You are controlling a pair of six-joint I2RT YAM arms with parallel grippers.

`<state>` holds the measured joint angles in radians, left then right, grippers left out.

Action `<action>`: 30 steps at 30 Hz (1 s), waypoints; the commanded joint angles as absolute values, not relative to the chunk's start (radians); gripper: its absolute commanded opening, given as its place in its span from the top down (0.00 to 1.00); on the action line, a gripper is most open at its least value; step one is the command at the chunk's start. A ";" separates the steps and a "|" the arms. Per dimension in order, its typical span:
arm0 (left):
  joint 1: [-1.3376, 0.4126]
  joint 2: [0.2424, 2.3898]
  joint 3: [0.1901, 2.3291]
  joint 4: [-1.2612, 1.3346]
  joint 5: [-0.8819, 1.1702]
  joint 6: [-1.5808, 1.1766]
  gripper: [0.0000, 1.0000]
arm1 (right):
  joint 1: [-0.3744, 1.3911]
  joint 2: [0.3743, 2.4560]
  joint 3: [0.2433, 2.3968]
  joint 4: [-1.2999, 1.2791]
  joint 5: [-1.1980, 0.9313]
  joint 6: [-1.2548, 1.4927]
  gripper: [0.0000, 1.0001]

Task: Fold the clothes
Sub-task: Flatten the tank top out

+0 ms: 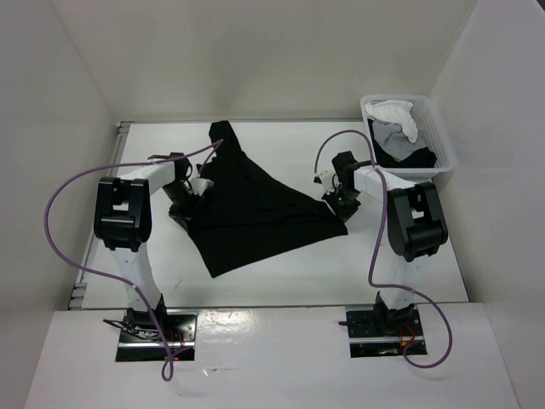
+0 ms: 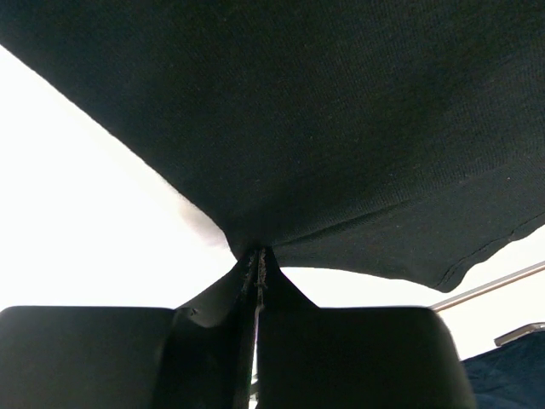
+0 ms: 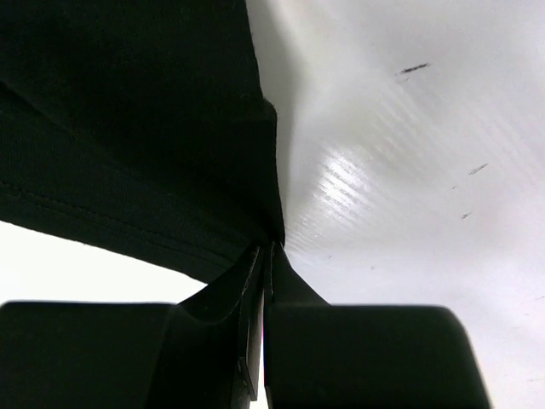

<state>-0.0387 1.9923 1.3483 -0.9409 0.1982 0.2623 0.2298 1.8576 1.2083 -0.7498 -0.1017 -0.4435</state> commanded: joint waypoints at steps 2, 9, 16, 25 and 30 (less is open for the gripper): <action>-0.015 2.031 1.333 -0.851 0.120 0.310 1.00 | 0.200 1.801 1.180 -0.746 -0.103 -0.449 0.95; -0.015 2.031 1.333 -0.851 0.120 0.319 1.00 | 0.124 1.767 1.158 -0.756 -0.117 -0.468 0.89; -0.015 2.049 1.353 -0.851 0.110 0.319 1.00 | 0.114 1.740 1.149 -0.747 -0.106 -0.468 0.68; -0.006 2.089 1.439 -0.851 0.109 0.319 1.00 | 0.114 1.712 1.178 -0.765 -0.129 -0.436 0.67; -0.006 2.124 1.531 -0.841 0.138 0.298 1.00 | 0.123 1.683 1.189 -0.785 -0.160 -0.399 0.60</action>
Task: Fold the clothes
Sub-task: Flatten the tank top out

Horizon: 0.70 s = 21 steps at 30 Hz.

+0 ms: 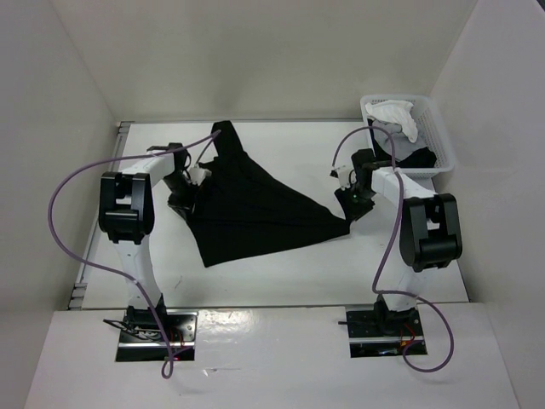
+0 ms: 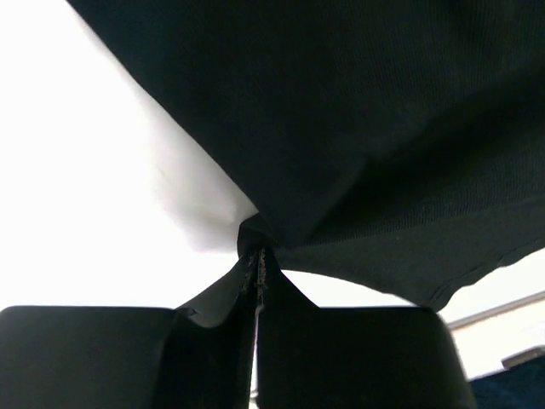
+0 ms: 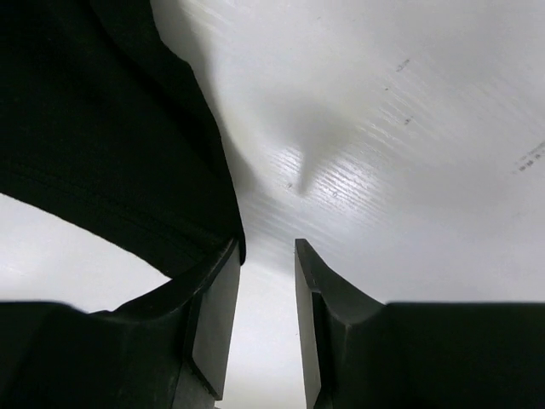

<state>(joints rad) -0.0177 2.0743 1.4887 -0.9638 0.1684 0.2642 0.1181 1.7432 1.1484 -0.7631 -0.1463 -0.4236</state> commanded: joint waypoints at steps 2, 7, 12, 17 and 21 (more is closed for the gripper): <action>-0.006 2.152 1.587 -0.841 0.147 0.298 0.99 | 0.133 1.657 1.189 -0.796 -0.160 -0.381 0.59; -0.006 2.239 1.732 -0.841 0.176 0.279 0.99 | 0.152 1.617 1.198 -0.828 -0.160 -0.362 0.46; -0.006 2.284 1.828 -0.818 0.186 0.239 0.99 | 0.152 1.597 1.198 -0.859 -0.160 -0.353 0.45; 0.021 2.293 1.896 -0.775 0.227 0.190 0.82 | 0.152 1.588 1.198 -0.868 -0.160 -0.344 0.45; 0.043 2.220 1.881 -0.765 0.258 0.169 0.63 | 0.173 1.598 1.216 -0.868 -0.169 -0.344 0.45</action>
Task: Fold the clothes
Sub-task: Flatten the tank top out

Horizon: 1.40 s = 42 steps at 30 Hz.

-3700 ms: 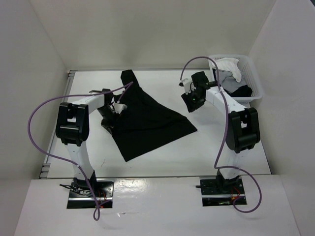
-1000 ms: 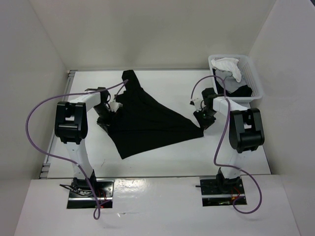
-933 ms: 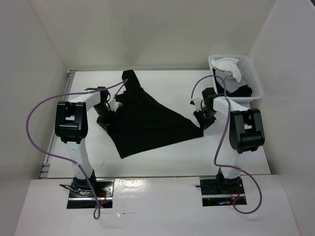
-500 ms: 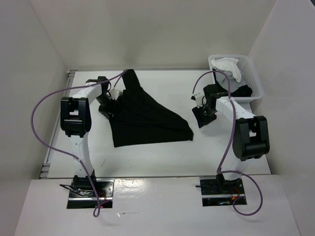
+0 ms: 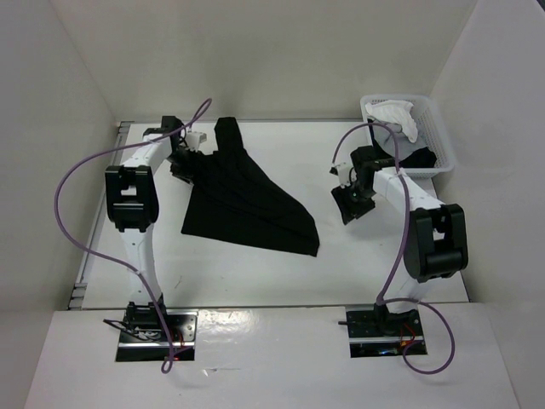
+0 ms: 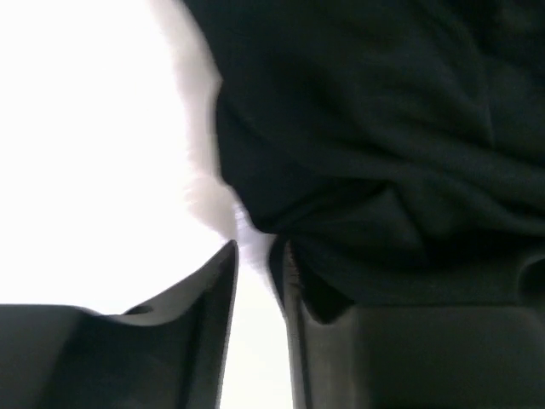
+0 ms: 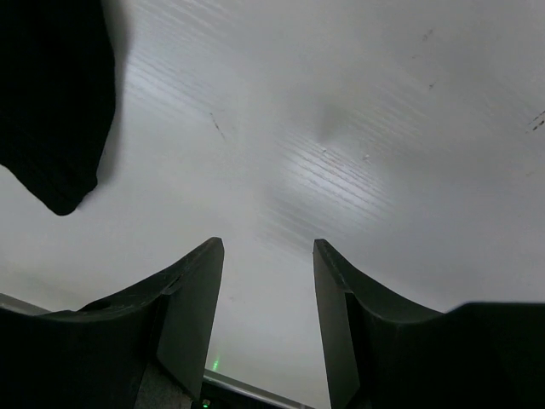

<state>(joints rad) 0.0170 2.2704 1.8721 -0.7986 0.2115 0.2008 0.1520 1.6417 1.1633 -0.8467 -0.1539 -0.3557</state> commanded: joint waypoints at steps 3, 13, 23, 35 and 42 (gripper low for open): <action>0.070 2.101 1.820 -0.776 0.281 0.169 0.42 | 0.228 1.621 1.238 -0.877 -0.189 -0.344 0.45; 0.124 1.761 1.395 -0.894 0.279 0.272 0.26 | 0.425 1.744 1.310 -0.845 -0.258 -0.334 0.55; 0.114 1.683 1.175 -0.871 0.307 0.272 0.73 | 0.495 1.842 1.367 -0.788 -0.268 -0.334 1.00; 0.114 1.701 1.166 -0.862 0.298 0.241 0.73 | 0.541 1.962 1.376 -0.710 -0.268 -0.334 1.00; 0.114 1.759 1.187 -0.853 0.266 0.210 0.62 | 0.541 2.040 1.454 -0.687 -0.258 -0.334 1.00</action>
